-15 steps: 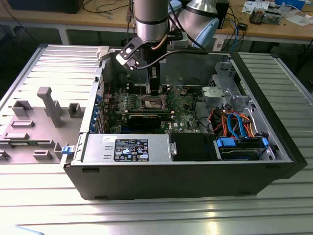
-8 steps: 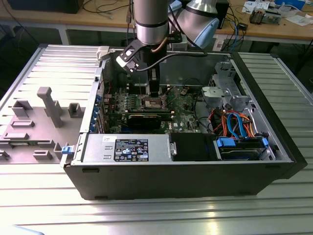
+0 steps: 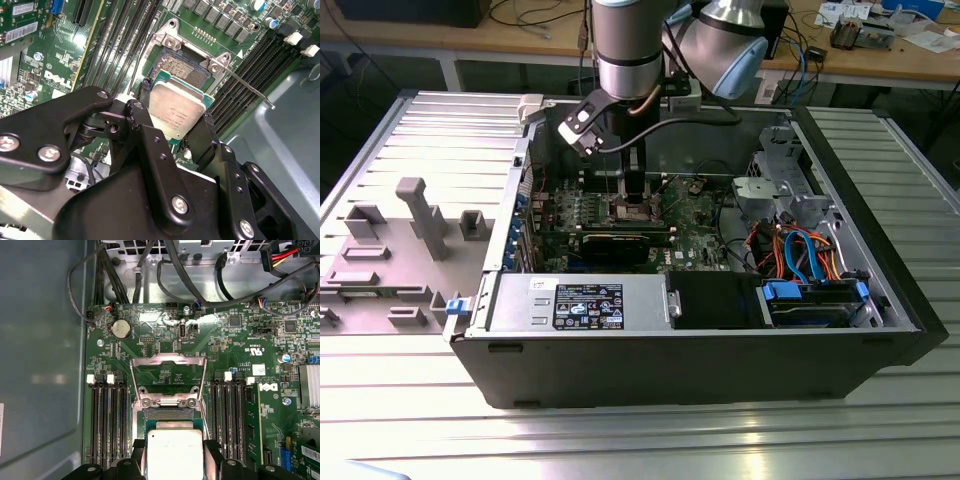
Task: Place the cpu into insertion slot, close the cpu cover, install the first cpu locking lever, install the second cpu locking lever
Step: 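Place the cpu into insertion slot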
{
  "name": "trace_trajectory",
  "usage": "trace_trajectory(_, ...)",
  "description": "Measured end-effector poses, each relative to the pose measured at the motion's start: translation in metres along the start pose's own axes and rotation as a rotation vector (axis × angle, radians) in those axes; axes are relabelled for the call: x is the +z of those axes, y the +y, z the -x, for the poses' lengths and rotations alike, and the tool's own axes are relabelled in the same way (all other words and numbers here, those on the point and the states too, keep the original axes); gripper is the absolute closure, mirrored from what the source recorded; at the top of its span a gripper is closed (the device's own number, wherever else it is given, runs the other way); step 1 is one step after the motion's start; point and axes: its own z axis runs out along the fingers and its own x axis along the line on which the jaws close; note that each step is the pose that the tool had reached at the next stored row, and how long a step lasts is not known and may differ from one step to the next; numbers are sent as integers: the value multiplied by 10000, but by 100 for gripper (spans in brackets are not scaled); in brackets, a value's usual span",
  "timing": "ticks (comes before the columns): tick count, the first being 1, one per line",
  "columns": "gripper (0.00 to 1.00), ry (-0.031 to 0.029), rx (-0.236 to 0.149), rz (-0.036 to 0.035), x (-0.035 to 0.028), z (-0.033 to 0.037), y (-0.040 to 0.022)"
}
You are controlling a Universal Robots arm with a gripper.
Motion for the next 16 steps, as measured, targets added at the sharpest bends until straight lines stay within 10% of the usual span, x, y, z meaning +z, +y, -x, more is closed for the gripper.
trace_trajectory(16,45,4,-1,3,53,1,-4)
